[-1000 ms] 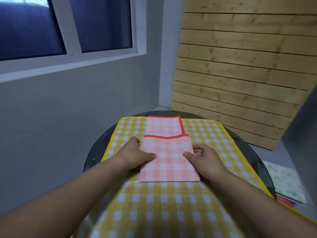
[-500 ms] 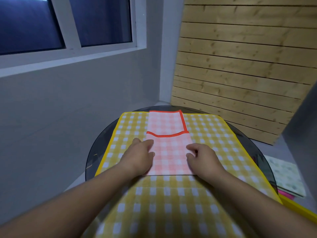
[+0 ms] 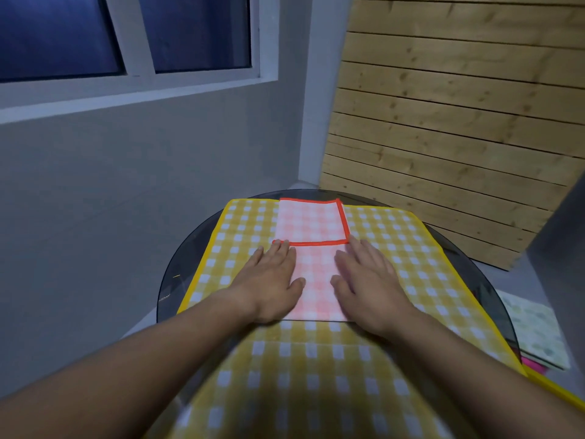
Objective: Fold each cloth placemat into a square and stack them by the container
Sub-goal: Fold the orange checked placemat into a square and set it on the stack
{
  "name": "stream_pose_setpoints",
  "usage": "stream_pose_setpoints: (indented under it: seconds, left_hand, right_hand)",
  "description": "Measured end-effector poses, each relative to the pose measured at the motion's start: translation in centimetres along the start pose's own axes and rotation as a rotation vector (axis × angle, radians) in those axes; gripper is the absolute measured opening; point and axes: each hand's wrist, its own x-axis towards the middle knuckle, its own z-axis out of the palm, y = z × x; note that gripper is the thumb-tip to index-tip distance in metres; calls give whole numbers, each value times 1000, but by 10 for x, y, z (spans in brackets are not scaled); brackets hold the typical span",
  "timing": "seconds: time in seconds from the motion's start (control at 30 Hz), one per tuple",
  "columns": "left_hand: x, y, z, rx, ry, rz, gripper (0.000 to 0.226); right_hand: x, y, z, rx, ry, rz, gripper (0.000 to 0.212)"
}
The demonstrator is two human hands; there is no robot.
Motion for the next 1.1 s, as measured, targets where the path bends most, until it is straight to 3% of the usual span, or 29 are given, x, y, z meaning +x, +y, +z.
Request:
stream_pose_setpoints:
  seconds: [0.2,0.47,0.63,0.77,0.9,1.1]
  left_hand:
    - [0,-2,15,45,-32,1,71]
    - [-1,-4,15,68,-35,1,75]
    - [-1,-5,12,43,-12,28,75]
    - [-14,-11,4,-122,230,272,49]
    - [-28,-9,-4,-374,172,316,42]
    - [-34,-6,-3,-542,118,228,22]
  right_hand:
    - [9,6,21,-87,-250,-45,72]
    - [9,8,23,-110,-246,-17,73]
    - [8,15,18,47,-232,-35,71]
    - [-10,28,0,285,-36,-138,48]
    - [-29,25,-13,491,-93,-160,19]
    - [-38,27,-8,491,-146,-156,10]
